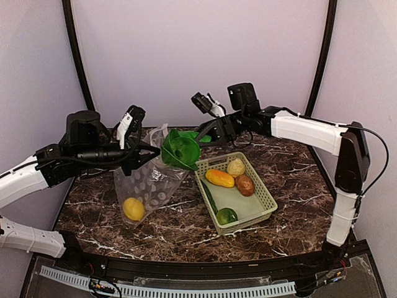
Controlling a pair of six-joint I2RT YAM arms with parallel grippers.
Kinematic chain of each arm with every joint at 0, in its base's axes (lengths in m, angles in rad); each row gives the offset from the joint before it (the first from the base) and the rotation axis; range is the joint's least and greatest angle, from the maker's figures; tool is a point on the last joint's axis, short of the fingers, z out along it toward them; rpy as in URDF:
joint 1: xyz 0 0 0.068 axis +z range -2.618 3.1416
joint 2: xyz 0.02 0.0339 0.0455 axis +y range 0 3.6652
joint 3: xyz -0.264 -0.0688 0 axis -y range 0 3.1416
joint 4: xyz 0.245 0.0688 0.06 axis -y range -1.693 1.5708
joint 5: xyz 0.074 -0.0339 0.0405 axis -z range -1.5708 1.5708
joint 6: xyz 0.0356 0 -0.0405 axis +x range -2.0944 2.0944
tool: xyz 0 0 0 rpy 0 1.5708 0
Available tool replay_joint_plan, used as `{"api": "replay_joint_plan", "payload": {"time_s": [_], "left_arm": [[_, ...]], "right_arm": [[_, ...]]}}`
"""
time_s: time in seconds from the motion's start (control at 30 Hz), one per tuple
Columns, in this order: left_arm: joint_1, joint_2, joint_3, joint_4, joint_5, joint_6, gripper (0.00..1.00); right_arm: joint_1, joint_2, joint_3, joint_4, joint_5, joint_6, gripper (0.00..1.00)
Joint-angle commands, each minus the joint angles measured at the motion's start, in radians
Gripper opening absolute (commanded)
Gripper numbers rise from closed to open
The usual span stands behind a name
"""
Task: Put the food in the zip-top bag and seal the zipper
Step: Place the fake vegetable in the zipper food storage bag.
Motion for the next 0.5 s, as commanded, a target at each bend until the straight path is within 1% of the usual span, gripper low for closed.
{"api": "replay_joint_plan", "payload": {"time_s": [0.0, 0.1, 0.17, 0.27, 0.37, 0.43, 0.47], "left_arm": [[-0.004, -0.026, -0.019, 0.034, 0.008, 0.013, 0.01], [-0.004, -0.023, -0.026, 0.047, 0.002, 0.009, 0.01], [-0.004, -0.022, -0.031, 0.055, -0.004, 0.007, 0.01], [-0.004, -0.020, -0.036, 0.065, -0.017, 0.004, 0.01], [-0.004, -0.014, -0.029, 0.061, -0.039, 0.013, 0.01], [-0.004, -0.005, -0.016, 0.042, -0.138, 0.020, 0.01], [-0.002, 0.002, -0.007, 0.026, -0.162, 0.027, 0.01]], "right_arm": [[-0.014, -0.047, 0.030, 0.044, 0.153, 0.049, 0.39], [-0.004, -0.038, 0.055, -0.019, 0.247, 0.014, 0.34], [0.008, -0.030, 0.083, -0.093, 0.335, -0.052, 0.31], [0.029, -0.015, 0.133, -0.211, 0.508, -0.139, 0.21], [0.039, -0.009, 0.153, -0.260, 0.619, -0.154, 0.11], [0.035, -0.012, 0.156, -0.277, 0.720, -0.160, 0.02], [0.029, -0.017, 0.157, -0.280, 0.752, -0.171, 0.00]]}}
